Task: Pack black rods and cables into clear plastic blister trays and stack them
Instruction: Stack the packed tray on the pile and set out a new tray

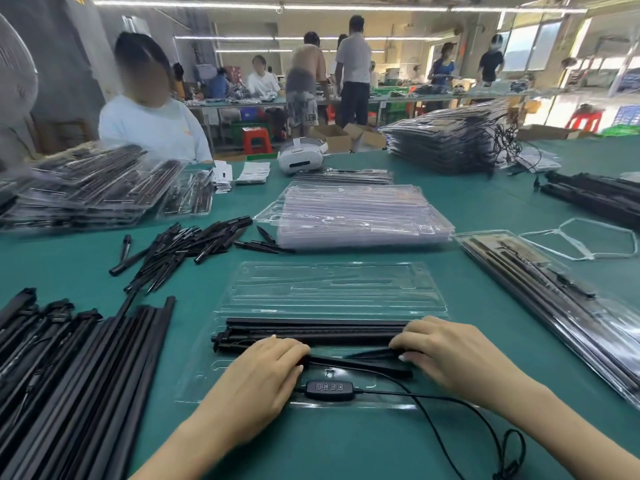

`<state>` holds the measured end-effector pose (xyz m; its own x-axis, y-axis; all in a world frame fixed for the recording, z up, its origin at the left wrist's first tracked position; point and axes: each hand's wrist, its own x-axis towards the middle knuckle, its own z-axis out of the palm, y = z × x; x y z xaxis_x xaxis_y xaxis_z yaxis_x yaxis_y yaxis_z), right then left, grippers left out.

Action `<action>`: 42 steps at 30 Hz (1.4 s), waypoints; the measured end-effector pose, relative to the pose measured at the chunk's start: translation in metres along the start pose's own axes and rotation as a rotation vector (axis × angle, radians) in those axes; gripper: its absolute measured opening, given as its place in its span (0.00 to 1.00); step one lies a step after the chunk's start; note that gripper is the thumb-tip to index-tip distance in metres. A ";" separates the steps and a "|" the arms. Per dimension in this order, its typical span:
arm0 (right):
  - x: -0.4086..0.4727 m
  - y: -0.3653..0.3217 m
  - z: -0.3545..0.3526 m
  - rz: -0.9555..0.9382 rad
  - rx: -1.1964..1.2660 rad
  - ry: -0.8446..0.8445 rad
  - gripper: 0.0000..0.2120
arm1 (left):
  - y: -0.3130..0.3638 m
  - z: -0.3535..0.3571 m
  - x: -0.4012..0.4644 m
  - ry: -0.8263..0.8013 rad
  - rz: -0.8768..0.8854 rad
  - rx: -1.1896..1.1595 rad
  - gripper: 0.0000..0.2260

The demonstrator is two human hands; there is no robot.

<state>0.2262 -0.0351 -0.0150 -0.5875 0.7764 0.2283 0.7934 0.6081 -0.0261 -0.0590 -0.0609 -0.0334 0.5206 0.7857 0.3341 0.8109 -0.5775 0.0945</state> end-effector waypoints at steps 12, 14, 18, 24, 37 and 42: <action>0.007 0.001 0.011 -0.166 0.145 0.128 0.07 | -0.011 0.007 0.000 -0.326 -0.070 -0.036 0.21; 0.004 0.011 0.008 -0.116 0.235 -0.015 0.11 | -0.010 0.009 -0.001 -0.320 -0.085 -0.010 0.20; -0.002 0.019 0.009 -0.084 0.301 -0.126 0.18 | -0.009 0.010 0.003 -0.306 -0.100 0.006 0.21; -0.007 0.019 0.008 0.105 0.508 0.136 0.17 | -0.006 0.008 -0.003 -0.196 -0.060 0.085 0.20; -0.005 0.014 0.006 0.003 0.126 0.018 0.08 | -0.007 0.013 -0.006 -0.238 -0.121 -0.008 0.18; -0.005 0.015 0.013 0.033 0.230 -0.002 0.08 | -0.007 0.014 -0.006 -0.211 -0.109 0.004 0.21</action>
<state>0.2390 -0.0272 -0.0295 -0.5622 0.7968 0.2216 0.7553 0.6038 -0.2549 -0.0642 -0.0583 -0.0495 0.4741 0.8724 0.1191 0.8660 -0.4864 0.1158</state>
